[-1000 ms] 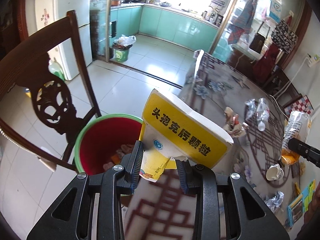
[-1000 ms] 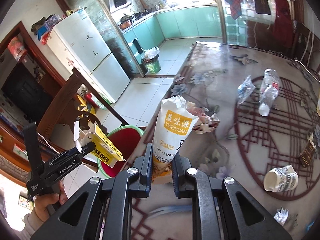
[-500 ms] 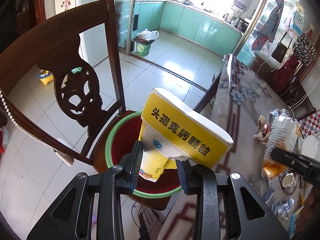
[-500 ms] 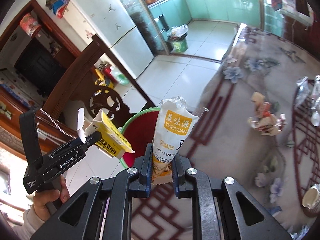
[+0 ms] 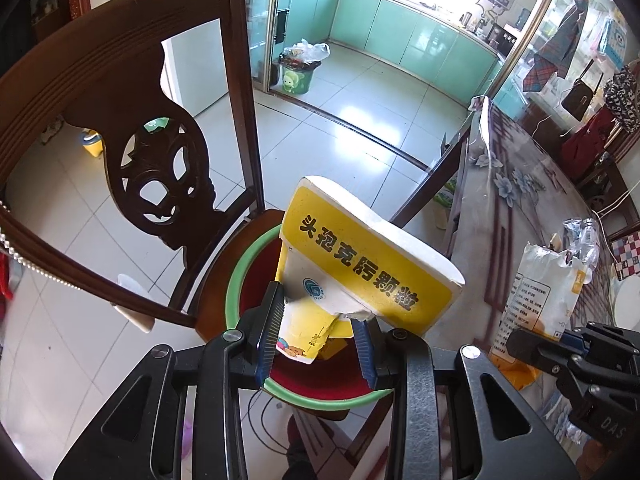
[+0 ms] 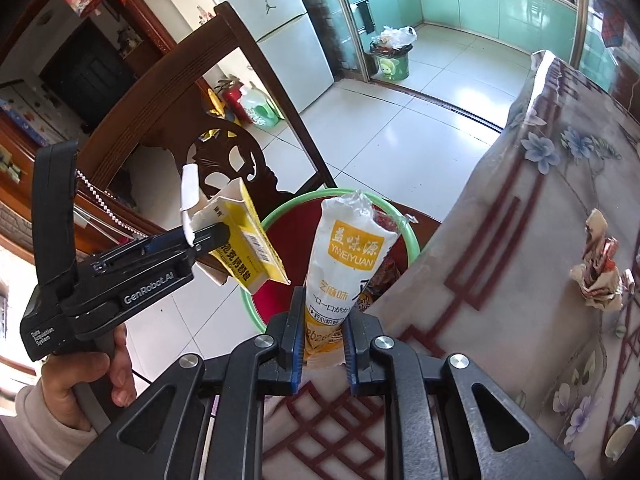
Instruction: Collect trash
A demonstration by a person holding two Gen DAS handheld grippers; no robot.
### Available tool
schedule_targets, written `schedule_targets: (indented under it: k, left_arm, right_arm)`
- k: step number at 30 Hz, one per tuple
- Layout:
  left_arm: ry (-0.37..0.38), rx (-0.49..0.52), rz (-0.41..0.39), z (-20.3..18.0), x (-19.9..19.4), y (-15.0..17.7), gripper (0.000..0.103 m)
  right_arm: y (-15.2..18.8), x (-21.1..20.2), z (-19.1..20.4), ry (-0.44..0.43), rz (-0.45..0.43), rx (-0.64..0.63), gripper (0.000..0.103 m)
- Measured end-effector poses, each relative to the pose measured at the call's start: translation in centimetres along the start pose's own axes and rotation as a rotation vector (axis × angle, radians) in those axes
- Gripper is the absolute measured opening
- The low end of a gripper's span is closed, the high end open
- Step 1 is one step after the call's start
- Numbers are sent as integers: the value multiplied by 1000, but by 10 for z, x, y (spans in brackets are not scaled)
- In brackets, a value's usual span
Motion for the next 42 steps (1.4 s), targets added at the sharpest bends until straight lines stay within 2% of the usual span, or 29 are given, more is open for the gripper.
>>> schedule_targets:
  k: [5,15,16,17,18,19,20,21,22,24,25,26,34,42]
  left_arm:
    - [16,-14,23,2,5,-3,31]
    - [10,-2,2,0,3,-10,34]
    - [7,0,2,0,3,-11,39]
    - [4,3,5,-1,3,-11,56]
    - [6,4,3,-1,3,-11,65]
    - [7,4,-7,-1,1,-12,79]
    - [4,4,-20,-1,-2,-12,83]
    - [1,3,-29,-1,-4,-12,83]
    - [-3,3,-34,-1,-6,-13,84]
    - [-15,2,-38,-1,-8,-13,85]
    - [-17,2,-41,-1,-10,-13,85]
    - [-21,2,-46,-1,-12,-13,85]
    - [-31,2,-74,-12,-28,-6,85]
    - [5,102,-97,-65,-46,9,85]
  right_arm:
    - [-2,5,5,3,10,-18,14]
    - [-7,4,6,17,-10,-33,14]
    - [-8,4,6,10,-20,-31,15]
    - [-9,3,6,0,-31,-27,15]
    - [-9,3,7,-8,-38,-22,15]
    - [-10,3,7,-15,-47,-21,17]
    - [-10,3,8,-15,-55,-23,19]
    - [-9,3,9,-14,-61,-28,21]
    - [-9,3,10,-11,-66,-36,28]
    - [-10,2,11,-8,-78,-47,49]
    - [-9,1,12,-7,-88,-52,65]
    - [-9,0,13,-7,-99,-56,70]
    - [3,-27,3,-9,-156,-41,70]
    - [36,-95,-44,29,-259,82,70]
Point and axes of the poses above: each gripper's, at about its wrist camera, not at the fingertips, and x roughly the way its jaws point, z to its left, y to its underside, the point moved 5 cm from there along x, roughly the way its jaws point, and after that the axes turned 3 degrees about z, right-handed, at the moved point
